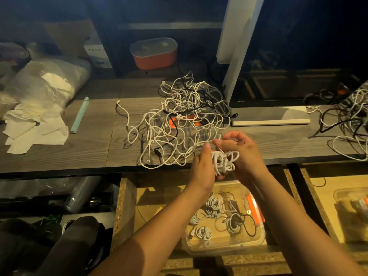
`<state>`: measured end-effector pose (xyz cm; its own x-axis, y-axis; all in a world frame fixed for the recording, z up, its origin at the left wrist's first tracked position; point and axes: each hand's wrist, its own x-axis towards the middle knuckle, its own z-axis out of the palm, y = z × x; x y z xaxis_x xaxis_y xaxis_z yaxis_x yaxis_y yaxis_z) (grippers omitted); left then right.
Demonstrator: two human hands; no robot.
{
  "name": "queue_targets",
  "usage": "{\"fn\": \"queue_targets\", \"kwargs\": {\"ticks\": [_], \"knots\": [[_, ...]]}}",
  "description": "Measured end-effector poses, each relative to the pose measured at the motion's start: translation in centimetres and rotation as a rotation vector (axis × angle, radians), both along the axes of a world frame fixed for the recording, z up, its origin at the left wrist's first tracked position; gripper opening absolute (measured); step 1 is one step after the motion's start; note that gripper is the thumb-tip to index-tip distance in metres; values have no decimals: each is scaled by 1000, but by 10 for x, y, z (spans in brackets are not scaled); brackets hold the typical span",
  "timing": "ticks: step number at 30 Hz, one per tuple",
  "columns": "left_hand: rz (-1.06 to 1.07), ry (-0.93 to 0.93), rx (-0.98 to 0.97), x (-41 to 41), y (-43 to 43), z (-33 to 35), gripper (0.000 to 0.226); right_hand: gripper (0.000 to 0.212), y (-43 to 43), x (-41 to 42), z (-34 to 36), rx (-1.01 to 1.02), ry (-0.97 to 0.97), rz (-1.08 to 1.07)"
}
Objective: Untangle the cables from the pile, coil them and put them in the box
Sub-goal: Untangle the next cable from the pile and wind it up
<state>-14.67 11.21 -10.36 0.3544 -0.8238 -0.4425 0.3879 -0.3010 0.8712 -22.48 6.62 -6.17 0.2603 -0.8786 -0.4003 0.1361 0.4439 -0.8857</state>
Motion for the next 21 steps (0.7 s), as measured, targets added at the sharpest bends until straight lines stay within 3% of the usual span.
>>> {"fn": "queue_targets", "kwargs": {"ticks": [6, 9, 11, 13, 15, 19, 21], "knots": [[-176, -51, -70, 1, 10, 10, 43, 35, -6, 4, -14, -87, 24, -103], [-200, -228, -98, 12, 10, 7, 44, 23, -7, 6, -19, -72, 59, -60], [-181, -326, -91, 19, 10, 6, 47, 11, -5, 3, -22, -33, 190, 52], [-158, -397, -53, 25, 9, 1, 56, 23, -3, -3, -29, 25, 290, 114], [-148, -462, -16, 32, 7, -8, 62, 29, 2, -10, -34, 87, 272, 82], [-217, -548, 23, 45, 8, -27, 40, 19, 18, -12, -39, 91, 159, 156], [-259, -547, 18, 43, 11, -30, 27, 12, 23, -11, -44, 8, 224, 177]]}}
